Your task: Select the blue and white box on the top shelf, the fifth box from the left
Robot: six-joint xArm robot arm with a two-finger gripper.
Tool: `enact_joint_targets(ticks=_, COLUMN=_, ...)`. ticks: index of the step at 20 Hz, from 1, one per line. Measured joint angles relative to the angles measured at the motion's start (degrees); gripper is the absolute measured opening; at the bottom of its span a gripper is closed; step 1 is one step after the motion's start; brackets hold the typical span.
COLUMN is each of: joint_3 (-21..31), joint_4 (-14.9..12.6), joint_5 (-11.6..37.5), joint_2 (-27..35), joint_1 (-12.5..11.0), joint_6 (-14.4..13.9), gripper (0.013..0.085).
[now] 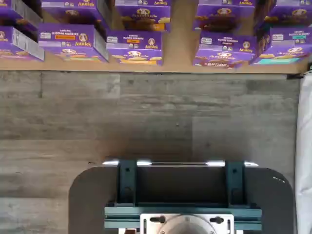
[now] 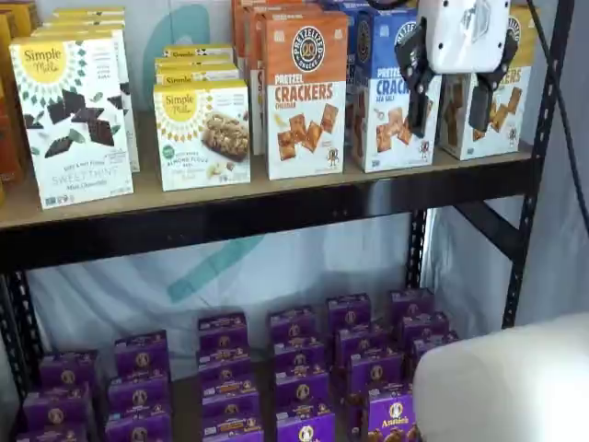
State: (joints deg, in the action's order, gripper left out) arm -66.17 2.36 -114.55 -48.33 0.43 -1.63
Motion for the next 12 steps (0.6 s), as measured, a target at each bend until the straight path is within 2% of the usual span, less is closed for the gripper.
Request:
enact_joint_targets(ticks=2, joint_3=-0.08, joint_4=1.98, joint_5=-0.27, joint_2=0.12, joint_1=-1.87, joint_6=0.88, gripper=0.0850)
enact_joint_targets(ticks=4, joint_3=-0.04, joint_4=2.99, joint_5=-0.18, joint_2=0.09, joint_1=-2.66, joint_6=1.32, gripper=0.0850)
enact_joint_targets(ticks=12, joint_3=-0.07, joint_4=1.73, joint_5=1.44, joint_2=0.90, joint_1=-1.23, joint_6=0.60, gripper=0.0850)
